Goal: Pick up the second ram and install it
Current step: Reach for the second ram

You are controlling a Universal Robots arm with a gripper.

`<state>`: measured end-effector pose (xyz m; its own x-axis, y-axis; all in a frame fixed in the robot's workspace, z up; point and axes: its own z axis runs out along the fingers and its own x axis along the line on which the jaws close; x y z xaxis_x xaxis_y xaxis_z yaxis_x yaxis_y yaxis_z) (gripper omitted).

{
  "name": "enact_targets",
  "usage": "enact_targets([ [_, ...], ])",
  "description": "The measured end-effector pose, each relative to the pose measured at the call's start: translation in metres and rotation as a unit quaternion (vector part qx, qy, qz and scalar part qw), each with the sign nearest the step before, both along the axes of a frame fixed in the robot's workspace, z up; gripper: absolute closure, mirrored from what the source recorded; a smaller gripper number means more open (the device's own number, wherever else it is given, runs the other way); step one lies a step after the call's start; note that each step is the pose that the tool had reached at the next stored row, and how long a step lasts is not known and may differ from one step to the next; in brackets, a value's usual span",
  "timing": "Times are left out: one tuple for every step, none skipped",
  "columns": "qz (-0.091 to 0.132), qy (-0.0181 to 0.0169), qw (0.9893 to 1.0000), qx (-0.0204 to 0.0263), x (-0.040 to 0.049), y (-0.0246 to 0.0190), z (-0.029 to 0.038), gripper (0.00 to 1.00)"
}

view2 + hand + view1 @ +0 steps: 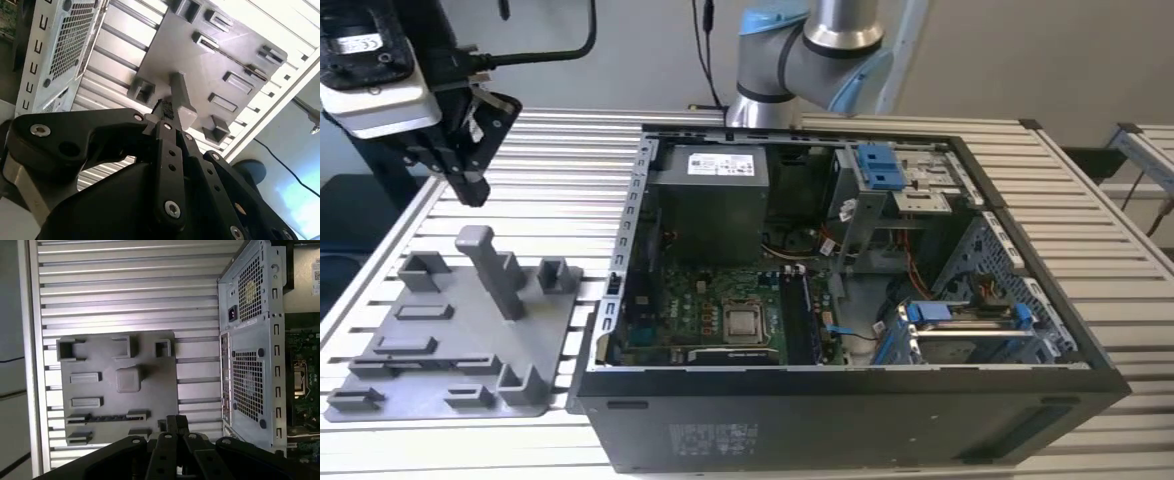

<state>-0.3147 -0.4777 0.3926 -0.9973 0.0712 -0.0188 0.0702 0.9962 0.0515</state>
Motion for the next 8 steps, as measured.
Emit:
enact_targets([
  [0.0, 0.0, 1.0, 0.0001, -0.003, -0.0004, 0.0, 0.89],
  [0.0, 0.0, 1.0, 0.0002, -0.0063, -0.0007, -0.0001, 0.89],
  [0.0, 0.0, 1.0, 0.0002, -0.0095, -0.001, 0.0, 0.89],
  [0.0, 0.0, 1.0, 0.0004, -0.016, -0.0018, 0.0, 0.89],
  [0.0, 0.0, 1.0, 0.0005, -0.0192, -0.0022, 0.0, 0.89],
  [0.0, 0.0, 1.0, 0.0005, -0.0227, -0.0025, 0.0, 0.89],
  [0.0, 0.0, 1.0, 0.0008, -0.0267, -0.0031, 0.0, 0.89],
  [0.0, -0.0001, 1.0, 0.0011, -0.0304, -0.0036, -0.0001, 0.89],
])
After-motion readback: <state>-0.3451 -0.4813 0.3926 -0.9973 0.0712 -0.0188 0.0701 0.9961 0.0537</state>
